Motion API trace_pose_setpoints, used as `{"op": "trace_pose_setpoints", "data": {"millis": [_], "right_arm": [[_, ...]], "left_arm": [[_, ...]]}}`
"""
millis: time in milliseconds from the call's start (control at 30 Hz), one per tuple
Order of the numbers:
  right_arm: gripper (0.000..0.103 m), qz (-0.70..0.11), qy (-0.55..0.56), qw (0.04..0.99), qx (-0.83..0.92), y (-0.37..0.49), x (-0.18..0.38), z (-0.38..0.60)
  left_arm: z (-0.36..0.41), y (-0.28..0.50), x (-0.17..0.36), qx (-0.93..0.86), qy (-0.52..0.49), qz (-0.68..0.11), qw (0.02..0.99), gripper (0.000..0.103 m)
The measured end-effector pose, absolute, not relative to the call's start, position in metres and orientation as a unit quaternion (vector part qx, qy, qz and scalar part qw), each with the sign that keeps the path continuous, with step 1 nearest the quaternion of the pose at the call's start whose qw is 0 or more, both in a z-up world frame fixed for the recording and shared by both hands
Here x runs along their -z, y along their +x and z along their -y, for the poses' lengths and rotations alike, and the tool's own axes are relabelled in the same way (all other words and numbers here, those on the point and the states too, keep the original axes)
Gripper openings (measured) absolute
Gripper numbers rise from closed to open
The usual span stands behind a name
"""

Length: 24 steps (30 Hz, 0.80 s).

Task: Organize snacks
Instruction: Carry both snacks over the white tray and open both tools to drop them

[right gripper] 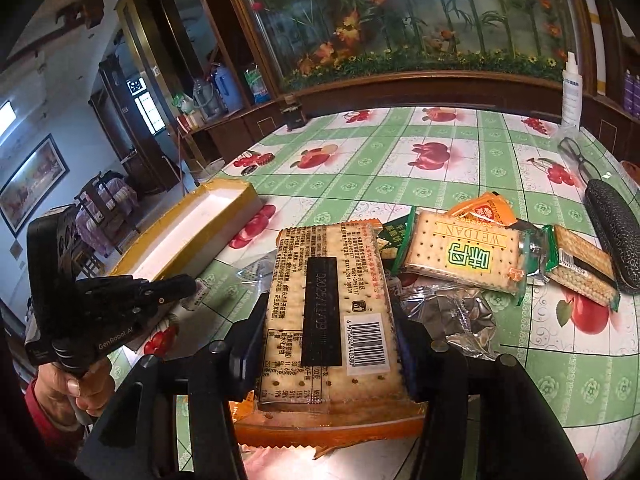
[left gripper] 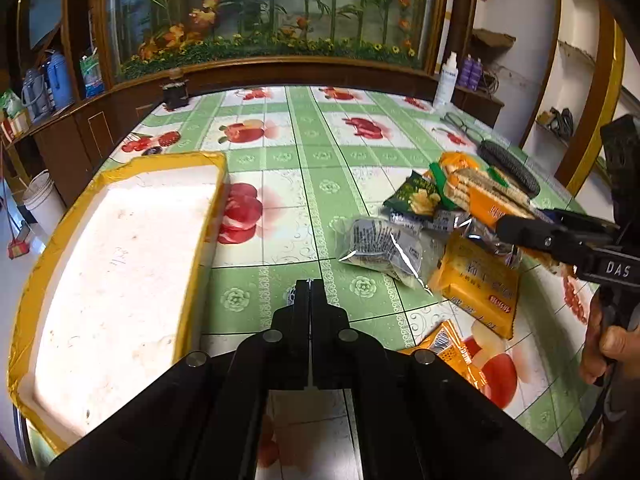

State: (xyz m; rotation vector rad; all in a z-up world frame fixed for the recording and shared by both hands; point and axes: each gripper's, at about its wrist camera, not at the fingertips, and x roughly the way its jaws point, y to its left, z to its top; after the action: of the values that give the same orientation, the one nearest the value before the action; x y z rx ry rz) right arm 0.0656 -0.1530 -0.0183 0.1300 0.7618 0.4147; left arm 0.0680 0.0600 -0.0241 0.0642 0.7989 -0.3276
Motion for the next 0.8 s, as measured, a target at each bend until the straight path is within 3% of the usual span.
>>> {"op": "trace_pose_setpoints", "data": {"millis": [433,800], "right_arm": [[0.055,-0.353,0.053,0.901,-0.245,0.062,0.001,0.115],[0.055,-0.34,0.018,0.881,-0.329,0.075,-0.018,0.024]], "left_arm": [[-0.105,0.041,-0.005,0.106,-0.006,-0.351,0.931,0.0],[-0.177,0.029,-0.013,0.024,-0.052,-0.332,0.941,0.0]]}}
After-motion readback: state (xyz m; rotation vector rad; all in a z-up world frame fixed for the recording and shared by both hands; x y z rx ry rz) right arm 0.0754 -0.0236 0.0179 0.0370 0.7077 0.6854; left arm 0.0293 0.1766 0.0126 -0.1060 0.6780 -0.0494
